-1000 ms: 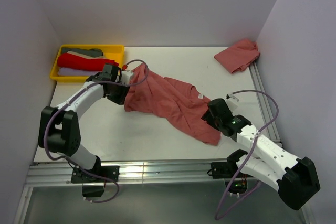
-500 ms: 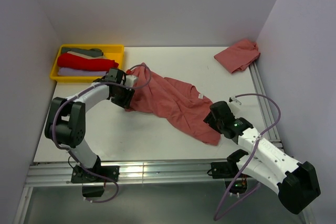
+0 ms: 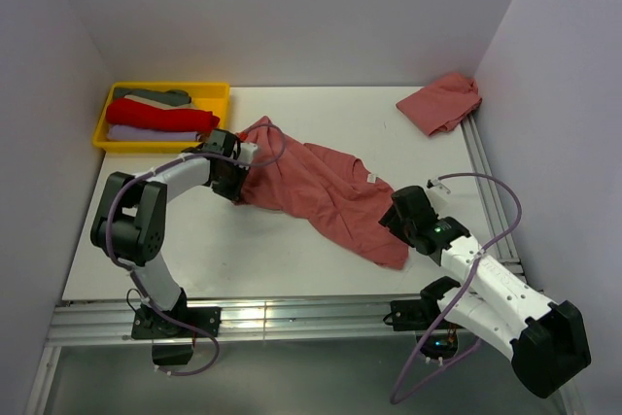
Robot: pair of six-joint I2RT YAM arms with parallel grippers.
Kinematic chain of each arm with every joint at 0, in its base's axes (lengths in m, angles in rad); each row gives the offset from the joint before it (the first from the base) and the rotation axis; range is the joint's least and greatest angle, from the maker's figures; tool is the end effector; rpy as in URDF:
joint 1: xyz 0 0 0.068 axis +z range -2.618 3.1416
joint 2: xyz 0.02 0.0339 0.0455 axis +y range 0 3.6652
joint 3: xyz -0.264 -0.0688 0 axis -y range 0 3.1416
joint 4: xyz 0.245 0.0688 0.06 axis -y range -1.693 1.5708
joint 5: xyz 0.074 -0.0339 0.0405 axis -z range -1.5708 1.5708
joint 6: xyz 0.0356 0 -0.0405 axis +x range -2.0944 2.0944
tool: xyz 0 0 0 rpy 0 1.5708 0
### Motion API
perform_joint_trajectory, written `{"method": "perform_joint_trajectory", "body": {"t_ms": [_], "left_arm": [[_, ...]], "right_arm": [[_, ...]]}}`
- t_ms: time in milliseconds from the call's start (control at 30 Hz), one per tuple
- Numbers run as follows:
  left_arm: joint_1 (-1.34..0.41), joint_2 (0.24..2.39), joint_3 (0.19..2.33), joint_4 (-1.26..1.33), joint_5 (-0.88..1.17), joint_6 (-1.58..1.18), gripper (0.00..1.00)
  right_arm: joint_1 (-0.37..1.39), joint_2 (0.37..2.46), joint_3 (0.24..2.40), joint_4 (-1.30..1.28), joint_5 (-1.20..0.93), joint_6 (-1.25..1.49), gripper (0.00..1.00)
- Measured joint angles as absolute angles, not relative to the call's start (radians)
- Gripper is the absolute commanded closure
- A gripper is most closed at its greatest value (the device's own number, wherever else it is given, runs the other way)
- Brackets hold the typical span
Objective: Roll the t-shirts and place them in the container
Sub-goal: Flatten the tshirt
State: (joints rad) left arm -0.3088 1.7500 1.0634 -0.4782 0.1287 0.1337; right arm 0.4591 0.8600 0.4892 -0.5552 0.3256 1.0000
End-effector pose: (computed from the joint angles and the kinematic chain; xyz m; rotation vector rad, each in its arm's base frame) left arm 0.3204 -0.1070 0.1639 0.6367 2.6650 -0.2252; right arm 0.1508 0.0618 0.1946 0.7813 2.3168 0.2447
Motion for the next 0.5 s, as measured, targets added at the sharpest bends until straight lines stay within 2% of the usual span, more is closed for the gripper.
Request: {"method": "perform_joint_trajectory", "body": {"t_ms": [233,500], "left_arm": [[-0.308,1.721,1.063,-0.494,0.104,0.138,1.0],[-0.25,1.658,1.09,-0.54,0.099,0.164,1.0]], "right_arm": [[0.451,0.879,0.489,-0.564,0.325,0.986,0.32],[0.449,0.902,0.489,-0.605,0.319,0.984,0.33]]}}
